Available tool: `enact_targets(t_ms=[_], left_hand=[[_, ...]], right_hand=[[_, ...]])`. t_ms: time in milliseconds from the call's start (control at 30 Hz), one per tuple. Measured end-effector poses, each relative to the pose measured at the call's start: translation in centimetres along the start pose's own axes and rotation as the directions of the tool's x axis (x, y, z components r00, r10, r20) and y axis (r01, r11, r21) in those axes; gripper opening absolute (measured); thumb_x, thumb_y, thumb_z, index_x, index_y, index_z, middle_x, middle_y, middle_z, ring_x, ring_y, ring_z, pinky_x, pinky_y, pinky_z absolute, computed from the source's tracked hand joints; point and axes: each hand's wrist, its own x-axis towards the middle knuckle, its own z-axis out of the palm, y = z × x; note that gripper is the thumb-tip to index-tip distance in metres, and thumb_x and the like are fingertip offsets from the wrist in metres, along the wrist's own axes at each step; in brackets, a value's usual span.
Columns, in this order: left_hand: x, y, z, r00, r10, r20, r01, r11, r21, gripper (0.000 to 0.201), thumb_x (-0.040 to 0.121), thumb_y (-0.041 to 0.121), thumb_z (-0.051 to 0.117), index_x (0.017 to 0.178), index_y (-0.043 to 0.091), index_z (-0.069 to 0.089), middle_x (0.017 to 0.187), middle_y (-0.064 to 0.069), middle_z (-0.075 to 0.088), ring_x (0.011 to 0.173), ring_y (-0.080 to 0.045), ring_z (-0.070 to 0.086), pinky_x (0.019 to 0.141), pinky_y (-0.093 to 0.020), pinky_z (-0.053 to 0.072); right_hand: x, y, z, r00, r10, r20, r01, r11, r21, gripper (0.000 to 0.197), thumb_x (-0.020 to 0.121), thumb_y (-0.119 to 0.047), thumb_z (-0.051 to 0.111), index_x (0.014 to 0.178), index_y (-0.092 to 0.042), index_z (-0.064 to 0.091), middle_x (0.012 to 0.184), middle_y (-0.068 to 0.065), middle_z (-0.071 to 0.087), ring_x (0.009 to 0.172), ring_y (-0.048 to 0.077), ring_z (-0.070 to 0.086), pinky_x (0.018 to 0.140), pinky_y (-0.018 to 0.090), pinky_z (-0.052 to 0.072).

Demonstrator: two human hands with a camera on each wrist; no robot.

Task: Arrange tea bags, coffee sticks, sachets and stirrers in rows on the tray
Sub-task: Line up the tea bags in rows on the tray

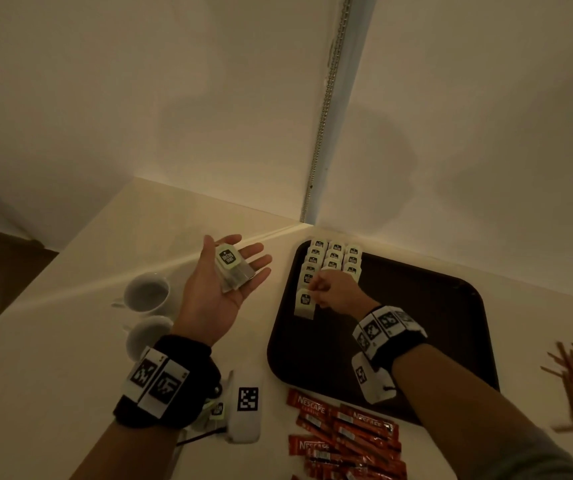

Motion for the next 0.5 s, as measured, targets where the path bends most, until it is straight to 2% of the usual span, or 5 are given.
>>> enact_targets(t_ms=[133, 267, 367, 500], left_hand=[[0.1, 0.0, -0.1, 1.0, -0.017, -0.001, 0.017, 1.0, -0.021, 0.052, 0.097, 0.054, 0.028, 0.102, 0.011, 0.057, 0.095, -0.016, 0.072, 0.087, -0.032, 0.071, 0.067, -0.037, 0.059], [0.2, -0.3, -0.2, 1.0, -0.018, -0.004, 0.018, 1.0, -0.017, 0.054, 0.097, 0.055, 0.027, 0.101, 0.011, 0.058, 0.097, -0.018, 0.072, 0.088, -0.033, 0.071, 0.07, -0.037, 0.06], [0.3, -0.4, -0.3, 1.0, -0.024, -0.007, 0.024, 1.0, -0.017, 0.054, 0.097, 0.056, 0.028, 0.101, 0.011, 0.057, 0.099, -0.02, 0.071, 0.09, -0.033, 0.07, 0.07, -0.037, 0.06], [0.4, -0.4, -0.4, 0.999, -0.045, -0.011, 0.045, 0.999, 0.027, 0.058, 0.096, 0.058, 0.027, 0.103, 0.01, 0.058, 0.102, -0.021, 0.071, 0.092, -0.033, 0.07, 0.068, -0.034, 0.059]], right_hand=[[1.2, 1.2, 0.9, 0.987, 0.033, -0.159, -0.035, 0.999, -0.007, 0.013, 0.085, -0.009, 0.066, 0.096, -0.002, 0.064, 0.1, 0.014, 0.067, 0.091, 0.024, 0.064, 0.083, 0.035, 0.055], [2.0, 1.5, 1.4, 0.976, 0.073, -0.204, -0.064, 0.997, 0.051, 0.011, 0.085, -0.007, 0.066, 0.094, -0.003, 0.064, 0.1, 0.013, 0.066, 0.096, 0.024, 0.064, 0.085, 0.037, 0.055], [2.7, 1.6, 1.6, 0.973, 0.068, -0.222, -0.066, 0.998, 0.018, 0.013, 0.085, -0.009, 0.066, 0.096, -0.003, 0.065, 0.102, 0.01, 0.066, 0.097, 0.02, 0.062, 0.085, 0.027, 0.051], [3.2, 1.6, 1.7, 0.967, 0.07, -0.245, -0.081, 0.996, -0.036, 0.013, 0.084, -0.01, 0.067, 0.096, -0.004, 0.065, 0.102, 0.01, 0.066, 0.098, 0.02, 0.061, 0.076, 0.019, 0.045]])
